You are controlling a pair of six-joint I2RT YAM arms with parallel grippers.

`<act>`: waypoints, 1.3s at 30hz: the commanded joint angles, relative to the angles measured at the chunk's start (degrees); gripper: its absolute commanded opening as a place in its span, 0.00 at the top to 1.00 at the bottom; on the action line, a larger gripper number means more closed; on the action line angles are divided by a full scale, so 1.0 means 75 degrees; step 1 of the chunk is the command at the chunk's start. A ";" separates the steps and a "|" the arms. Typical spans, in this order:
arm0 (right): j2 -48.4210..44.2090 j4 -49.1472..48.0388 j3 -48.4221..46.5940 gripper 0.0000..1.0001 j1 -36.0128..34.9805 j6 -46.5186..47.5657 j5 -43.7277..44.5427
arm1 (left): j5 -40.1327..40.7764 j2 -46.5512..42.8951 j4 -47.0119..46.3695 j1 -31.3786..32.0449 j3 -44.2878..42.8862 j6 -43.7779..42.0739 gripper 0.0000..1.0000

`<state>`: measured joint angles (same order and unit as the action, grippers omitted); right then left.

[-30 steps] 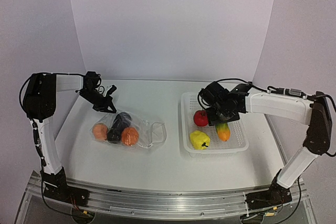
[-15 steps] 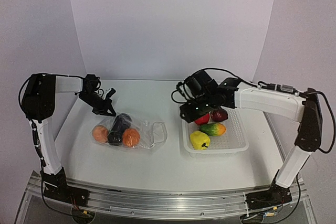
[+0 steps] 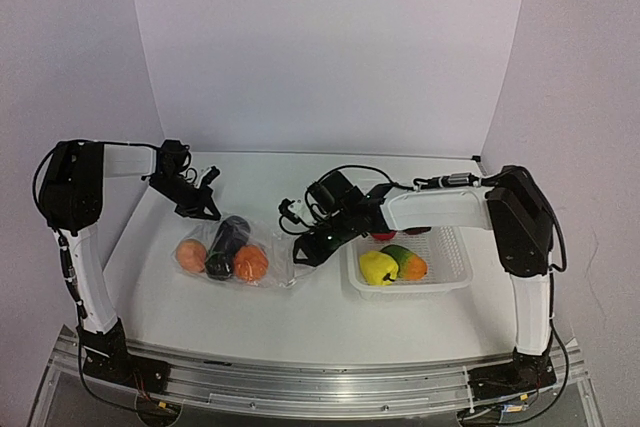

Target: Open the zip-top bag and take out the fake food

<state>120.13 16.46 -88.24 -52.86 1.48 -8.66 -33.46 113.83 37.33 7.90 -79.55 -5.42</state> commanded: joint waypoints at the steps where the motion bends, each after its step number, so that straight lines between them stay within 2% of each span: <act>1: 0.0410 -0.1792 0.0141 0.54 -0.0321 0.0346 -0.1114 | -0.0025 -0.0391 -0.0077 -0.0036 0.0193 0.0233 1.00; 4: 0.0748 -0.2641 0.0146 0.50 -0.0428 0.0303 -0.1064 | -0.0043 -0.0382 -0.0079 -0.0039 0.0271 0.0365 1.00; 8: 0.1040 -0.2839 -0.0141 0.47 -0.0515 0.0285 -0.0706 | -0.0108 -0.0392 -0.0068 -0.0034 0.0317 0.0418 1.00; 14: 0.0994 -0.3472 0.0044 0.25 -0.0741 0.0578 -0.0642 | -0.0085 -0.0387 -0.0090 -0.0040 0.0337 0.0438 1.00; 18: 0.1288 -0.4260 0.0011 0.17 -0.0907 0.0661 -0.0434 | -0.0091 -0.0397 -0.0097 -0.0037 0.0415 0.0547 1.00; 23: 0.1902 -0.4414 -0.0562 0.10 -0.0969 0.0844 -0.0002 | -0.0130 -0.0412 -0.0091 -0.0041 0.0425 0.0592 1.00; 27: 0.2328 -0.4422 -0.0861 0.07 -0.1020 0.1135 0.0630 | -0.0168 -0.0419 -0.0083 -0.0034 0.0403 0.0582 1.00; 33: 0.2823 -0.4479 -0.1156 0.07 -0.1051 0.1085 0.0169 | -0.0209 -0.0423 -0.0112 -0.0037 0.0446 0.0580 1.00; 39: 0.2723 -0.5292 -0.0849 0.09 -0.1050 0.0641 0.0250 | -0.0235 -0.0408 -0.0123 -0.0034 0.0496 0.0534 1.00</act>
<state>140.62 -17.21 -94.78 -60.53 8.10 -7.04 -33.50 113.32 36.93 7.79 -76.39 -1.42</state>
